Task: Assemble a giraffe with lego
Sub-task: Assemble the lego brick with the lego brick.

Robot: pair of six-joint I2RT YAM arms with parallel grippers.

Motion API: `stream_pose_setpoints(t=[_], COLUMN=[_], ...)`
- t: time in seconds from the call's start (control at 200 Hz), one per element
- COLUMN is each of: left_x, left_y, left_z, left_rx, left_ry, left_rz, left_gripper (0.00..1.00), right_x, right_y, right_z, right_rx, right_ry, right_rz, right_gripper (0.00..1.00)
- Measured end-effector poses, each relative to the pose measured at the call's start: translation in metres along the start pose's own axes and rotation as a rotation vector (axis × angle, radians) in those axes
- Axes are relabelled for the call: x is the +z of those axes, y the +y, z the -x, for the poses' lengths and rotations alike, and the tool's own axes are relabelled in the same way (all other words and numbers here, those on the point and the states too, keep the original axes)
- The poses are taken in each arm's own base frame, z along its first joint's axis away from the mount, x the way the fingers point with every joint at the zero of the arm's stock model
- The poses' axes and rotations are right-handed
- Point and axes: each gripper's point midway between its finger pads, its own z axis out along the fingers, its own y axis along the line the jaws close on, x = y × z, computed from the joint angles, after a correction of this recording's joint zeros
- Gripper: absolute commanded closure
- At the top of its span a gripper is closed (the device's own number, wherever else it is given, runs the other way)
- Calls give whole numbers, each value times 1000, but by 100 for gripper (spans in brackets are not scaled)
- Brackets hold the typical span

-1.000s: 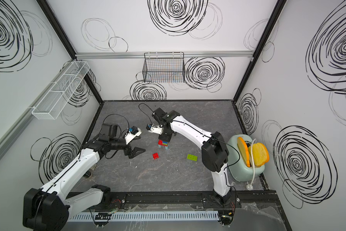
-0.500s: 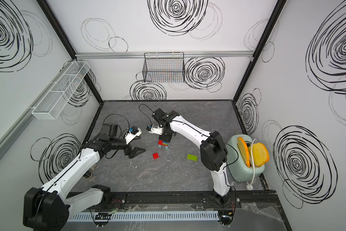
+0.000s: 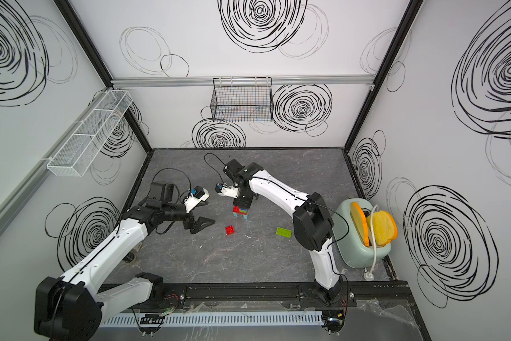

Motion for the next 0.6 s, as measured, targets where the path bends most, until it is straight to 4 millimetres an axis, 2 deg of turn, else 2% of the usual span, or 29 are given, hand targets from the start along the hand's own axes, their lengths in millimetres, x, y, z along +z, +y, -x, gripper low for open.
stream_pose_setpoints(t=[0.22, 0.26, 0.315, 0.355, 0.485, 0.505, 0.55, 0.555, 0.56, 0.565, 0.57, 0.58, 0.6], left_x=[0, 0, 0, 0, 0, 0, 1, 1, 1, 1, 1, 1, 1], left_y=[0, 0, 0, -1, -1, -1, -1, -1, -1, -1, -1, -1, -1], left_z=[0, 0, 0, 0, 0, 0, 0, 0, 0, 0, 0, 0, 0], left_rx=[0, 0, 0, 0, 2, 2, 2, 2, 2, 3, 2, 2, 2], left_ry=[0, 0, 0, 1, 0, 1, 1, 1, 1, 1, 1, 1, 1], left_rz=[0, 0, -1, -1, -2, -2, -4, -4, -4, -4, -4, -4, -4], left_gripper=[2, 2, 2, 2, 2, 2, 2, 2, 2, 2, 2, 2, 2], right_x=[4, 5, 3, 2, -1, -1, -1, -1, -1, -1, -1, -1, -2], right_y=[1, 1, 1, 0, -1, -1, -1, -1, -1, -1, -1, -1, 0], right_z=[-2, -3, -1, 0, 1, 1, 2, 2, 2, 2, 1, 2, 2], right_rx=[8, 10, 12, 14, 22, 25, 32, 36, 38, 37, 33, 34, 44], right_ry=[-7, -6, -13, -17, -20, -20, -20, -20, -20, -20, -20, -21, -22], right_rz=[-6, -5, -9, -11, -12, -11, -6, -3, -3, -3, -2, -1, 3], right_gripper=[95, 89, 74, 69, 60, 51, 48, 35, 19, 9, 4, 0, 1])
